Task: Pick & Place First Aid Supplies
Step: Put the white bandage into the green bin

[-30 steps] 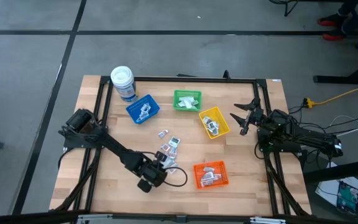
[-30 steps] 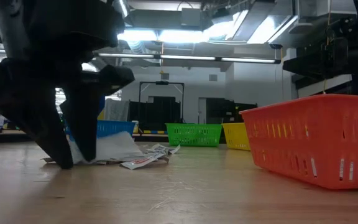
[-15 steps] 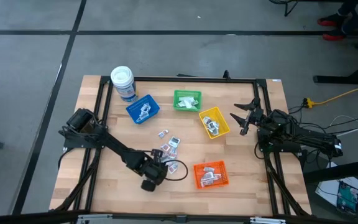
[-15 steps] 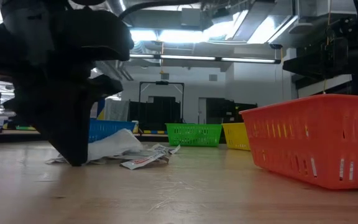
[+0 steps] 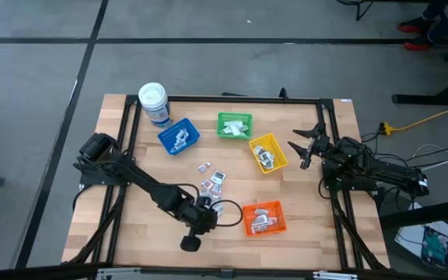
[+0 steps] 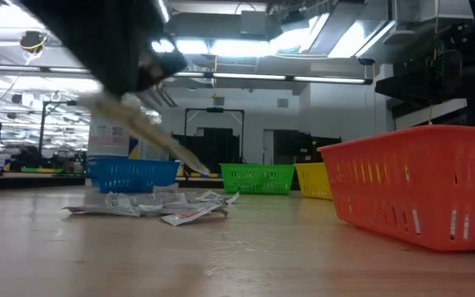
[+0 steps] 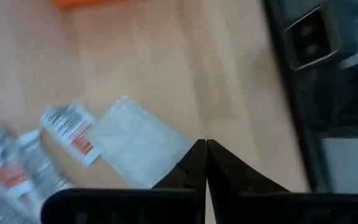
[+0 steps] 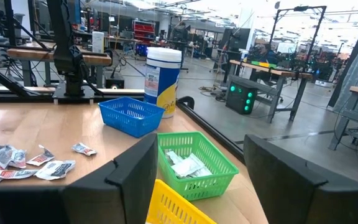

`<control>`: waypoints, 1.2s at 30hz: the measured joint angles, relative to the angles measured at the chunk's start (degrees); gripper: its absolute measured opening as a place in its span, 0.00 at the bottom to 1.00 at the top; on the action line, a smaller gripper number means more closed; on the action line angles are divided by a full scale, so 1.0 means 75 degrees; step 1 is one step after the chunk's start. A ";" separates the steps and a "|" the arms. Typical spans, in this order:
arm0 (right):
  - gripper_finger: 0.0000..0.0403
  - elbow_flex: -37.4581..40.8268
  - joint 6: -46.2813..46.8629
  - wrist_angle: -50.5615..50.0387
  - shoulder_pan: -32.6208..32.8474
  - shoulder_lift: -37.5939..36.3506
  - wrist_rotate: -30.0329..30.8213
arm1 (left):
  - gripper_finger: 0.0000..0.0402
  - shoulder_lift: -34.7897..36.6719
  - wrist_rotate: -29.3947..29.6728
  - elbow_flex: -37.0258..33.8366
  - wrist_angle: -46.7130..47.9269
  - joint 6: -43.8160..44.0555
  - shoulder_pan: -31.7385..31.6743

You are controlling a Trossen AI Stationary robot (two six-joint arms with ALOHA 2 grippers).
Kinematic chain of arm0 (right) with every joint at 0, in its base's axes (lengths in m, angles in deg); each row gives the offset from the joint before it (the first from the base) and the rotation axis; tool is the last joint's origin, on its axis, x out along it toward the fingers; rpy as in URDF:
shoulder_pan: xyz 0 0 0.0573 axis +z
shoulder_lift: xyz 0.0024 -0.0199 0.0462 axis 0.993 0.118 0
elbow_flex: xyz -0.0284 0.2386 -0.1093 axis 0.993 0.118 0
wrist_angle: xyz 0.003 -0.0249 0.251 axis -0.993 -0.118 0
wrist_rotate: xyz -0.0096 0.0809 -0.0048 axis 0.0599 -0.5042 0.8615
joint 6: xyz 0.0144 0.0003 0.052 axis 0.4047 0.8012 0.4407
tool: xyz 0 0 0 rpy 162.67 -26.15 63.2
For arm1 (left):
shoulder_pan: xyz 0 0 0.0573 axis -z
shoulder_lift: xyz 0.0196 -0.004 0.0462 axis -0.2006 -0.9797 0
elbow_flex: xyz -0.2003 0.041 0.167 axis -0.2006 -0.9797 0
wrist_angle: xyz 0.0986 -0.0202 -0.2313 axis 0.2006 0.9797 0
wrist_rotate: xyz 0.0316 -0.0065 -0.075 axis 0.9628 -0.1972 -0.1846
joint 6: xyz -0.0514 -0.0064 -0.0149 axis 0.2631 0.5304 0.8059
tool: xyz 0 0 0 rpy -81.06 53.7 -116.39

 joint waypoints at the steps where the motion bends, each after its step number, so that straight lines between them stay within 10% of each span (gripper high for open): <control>1: 0.59 0.0000 0.0000 0.0000 -0.0003 0.0003 -0.0003 | 0.01 0.0002 -0.0057 0.0096 0.0005 0.0000 0.0000; 17: 0.59 0.0000 0.0001 -0.0001 -0.0003 0.0000 -0.0001 | 0.00 0.0424 0.0026 0.1337 -0.0081 0.0002 -0.0611; 36: 0.59 0.0000 0.0001 0.0000 0.0000 0.0001 0.0000 | 0.00 0.1597 -0.0450 0.1334 -0.0341 -0.0271 -0.3309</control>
